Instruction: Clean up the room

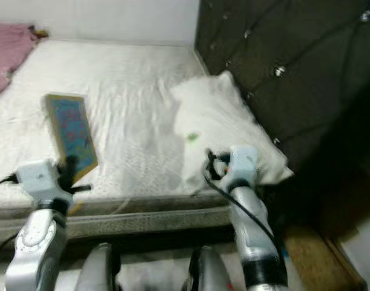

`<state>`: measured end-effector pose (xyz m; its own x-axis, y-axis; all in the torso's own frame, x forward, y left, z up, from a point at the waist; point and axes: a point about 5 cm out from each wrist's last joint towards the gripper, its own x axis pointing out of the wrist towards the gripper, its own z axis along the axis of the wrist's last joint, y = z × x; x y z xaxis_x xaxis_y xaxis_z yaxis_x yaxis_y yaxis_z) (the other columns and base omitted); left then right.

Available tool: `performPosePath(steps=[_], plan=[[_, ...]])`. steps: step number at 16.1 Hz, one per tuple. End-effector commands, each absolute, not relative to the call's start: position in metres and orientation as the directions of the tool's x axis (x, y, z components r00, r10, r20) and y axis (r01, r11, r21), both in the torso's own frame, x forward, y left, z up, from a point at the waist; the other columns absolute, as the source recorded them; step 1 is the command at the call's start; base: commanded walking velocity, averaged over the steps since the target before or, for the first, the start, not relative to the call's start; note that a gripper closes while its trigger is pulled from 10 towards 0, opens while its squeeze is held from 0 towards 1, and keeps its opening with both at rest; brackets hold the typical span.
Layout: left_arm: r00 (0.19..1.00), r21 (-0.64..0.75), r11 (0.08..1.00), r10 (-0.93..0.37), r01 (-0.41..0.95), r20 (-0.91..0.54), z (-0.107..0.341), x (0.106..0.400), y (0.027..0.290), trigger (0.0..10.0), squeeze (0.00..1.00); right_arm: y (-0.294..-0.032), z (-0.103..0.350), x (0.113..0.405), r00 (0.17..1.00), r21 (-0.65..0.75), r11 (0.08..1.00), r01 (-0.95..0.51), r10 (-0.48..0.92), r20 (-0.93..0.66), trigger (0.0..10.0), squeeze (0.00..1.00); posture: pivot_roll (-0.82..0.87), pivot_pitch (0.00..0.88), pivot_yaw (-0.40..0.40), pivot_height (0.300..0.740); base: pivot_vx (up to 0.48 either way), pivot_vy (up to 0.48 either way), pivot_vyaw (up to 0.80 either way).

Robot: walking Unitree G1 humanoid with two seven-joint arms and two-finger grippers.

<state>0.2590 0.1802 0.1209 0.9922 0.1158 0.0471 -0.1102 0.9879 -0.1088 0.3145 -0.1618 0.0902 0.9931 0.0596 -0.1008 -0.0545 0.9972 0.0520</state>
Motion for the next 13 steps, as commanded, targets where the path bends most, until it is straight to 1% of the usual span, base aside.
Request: performPosePath(steps=[1,5,6,13], plan=[[0.987,-0.102,0.986,0.137,-0.128,0.087,0.1296,0.2595,0.1838,10.0,0.00,-0.1562,0.1011,0.3218,0.994,0.042,0.996,-0.082,0.085,-0.068,10.0,0.00,0.02,0.068,-0.075,0.590,0.000,0.000,0.00],[0.985,-0.109,0.984,0.149,-0.140,0.086,0.1294,0.2585,0.1871,10.0,0.00,-0.1557,0.1008,0.3225,0.994,0.036,0.996,-0.086,0.089,-0.070,10.0,0.00,0.03,0.071,-0.078,0.590,0.000,0.000,0.00],[0.986,-0.111,0.985,0.140,-0.130,0.095,0.1306,0.2575,0.1866,10.0,0.00,-0.1552,0.1001,0.3229,0.993,0.035,0.995,-0.088,0.091,-0.071,10.0,0.00,0.03,0.071,-0.078,0.590,0.244,0.000,0.00],[0.988,-0.121,0.988,0.111,-0.098,0.105,0.1325,0.2596,0.1832,10.0,0.00,-0.1541,0.0998,0.3238,0.994,0.032,0.996,-0.088,0.090,-0.069,10.0,0.00,0.02,0.071,-0.072,0.590,0.459,0.000,0.00]])
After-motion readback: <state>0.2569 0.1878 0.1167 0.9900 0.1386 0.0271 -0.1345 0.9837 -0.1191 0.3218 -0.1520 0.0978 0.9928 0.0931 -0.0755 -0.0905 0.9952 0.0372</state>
